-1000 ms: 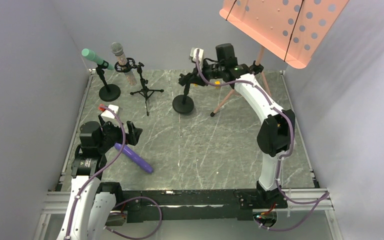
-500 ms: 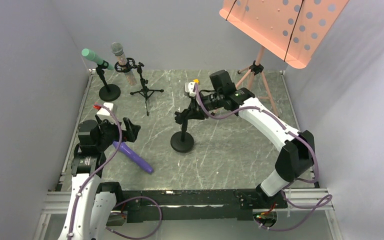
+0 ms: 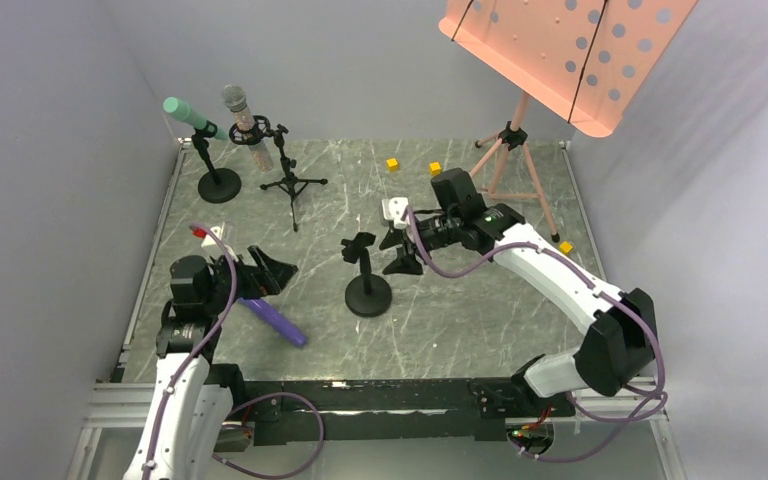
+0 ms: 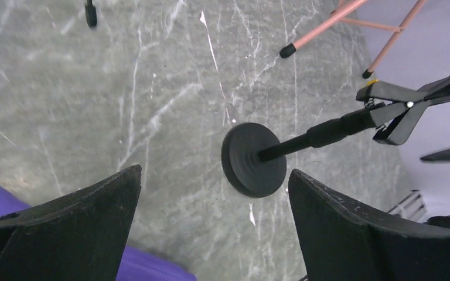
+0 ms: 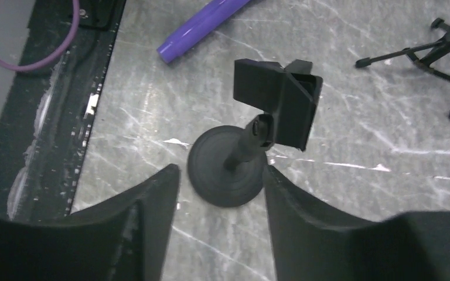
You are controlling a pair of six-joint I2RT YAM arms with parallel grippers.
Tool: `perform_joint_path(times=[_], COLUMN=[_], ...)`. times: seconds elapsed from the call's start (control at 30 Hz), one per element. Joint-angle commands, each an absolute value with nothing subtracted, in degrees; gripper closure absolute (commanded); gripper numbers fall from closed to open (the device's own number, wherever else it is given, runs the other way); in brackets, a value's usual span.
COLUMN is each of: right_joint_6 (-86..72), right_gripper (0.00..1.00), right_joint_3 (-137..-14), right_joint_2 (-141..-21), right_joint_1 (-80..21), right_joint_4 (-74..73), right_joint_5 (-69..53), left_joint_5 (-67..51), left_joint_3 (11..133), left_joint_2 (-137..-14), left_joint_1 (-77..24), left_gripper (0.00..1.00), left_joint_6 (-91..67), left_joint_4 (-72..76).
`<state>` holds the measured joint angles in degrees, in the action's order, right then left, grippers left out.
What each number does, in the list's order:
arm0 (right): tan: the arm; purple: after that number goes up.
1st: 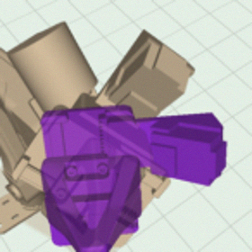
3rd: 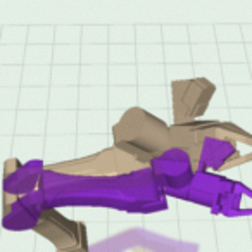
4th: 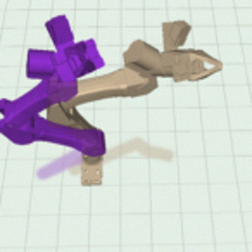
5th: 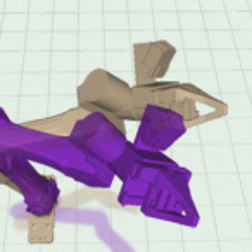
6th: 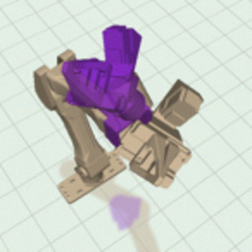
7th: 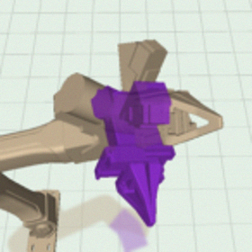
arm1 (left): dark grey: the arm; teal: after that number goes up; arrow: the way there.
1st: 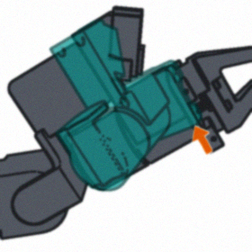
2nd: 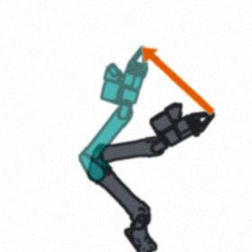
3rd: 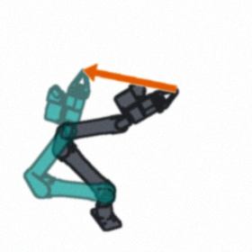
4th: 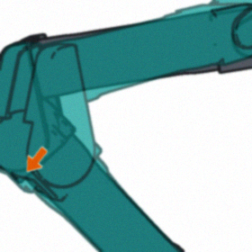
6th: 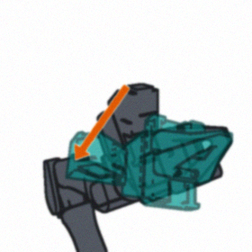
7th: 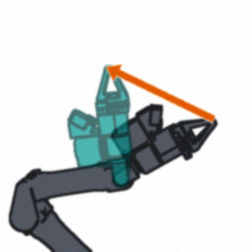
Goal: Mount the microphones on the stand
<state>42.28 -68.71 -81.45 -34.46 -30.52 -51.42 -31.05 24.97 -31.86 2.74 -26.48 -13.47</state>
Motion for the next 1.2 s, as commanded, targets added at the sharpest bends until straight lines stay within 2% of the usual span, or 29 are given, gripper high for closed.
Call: perform_joint_path(times=[0.0, 0.07, 0.1, 0.13, 0.5, 0.77, 0.93, 1.17], right_joint_6=[43.31, 42.72, 42.45, 42.19, 41.12, 31.14, 31.79, 35.57], right_gripper=[0.34, 0.18, 0.05, 0.01, 0.0, 0.0, 0.0, 0.0], right_joint_3=[-66.25, -65.3, -64.67, -64.12, -54.08, -41.64, -41.28, -42.21], right_joint_2=[-76.84, -75.13, -74.35, -73.51, -61.07, -54.49, -53.57, -54.45], right_joint_1=[-34.61, -33.68, -32.75, -31.66, -18.75, -7.86, -5.71, -5.28], right_joint_4=[-31.01, -30.59, -30.17, -29.89, -29.05, -17.72, -17.94, -21.39], right_joint_5=[-52.69, -52.35, -52.87, -53.7, -58.7, -66.62, -65.01, -64.05], left_joint_5=[-32.35, -31.36, -30.78, -30.45, -24.85, -11.08, 3.71, 17.32], left_joint_3=[22.99, 22.69, 22.63, 22.73, 22.28, 25.0, 28.34, 37.02], left_joint_2=[-28.76, -27.83, -27.51, -27.27, -26.46, -28.88, -35.04, -53.7], left_joint_1=[3.08, 3.07, 3.03, 3.07, 2.82, -3.22, -13.02, -22.77], left_gripper=[0.01, 0.01, 0.01, 0.01, 0.01, 0.01, 0.01, 0.01], left_joint_6=[-34.44, -34.3, -34.16, -34.1, -36.86, -38.71, -43.86, -51.05], left_joint_4=[-10.75, -12.46, -13.4, -14.18, -21.42, -28.19, -32.18, -39.43])
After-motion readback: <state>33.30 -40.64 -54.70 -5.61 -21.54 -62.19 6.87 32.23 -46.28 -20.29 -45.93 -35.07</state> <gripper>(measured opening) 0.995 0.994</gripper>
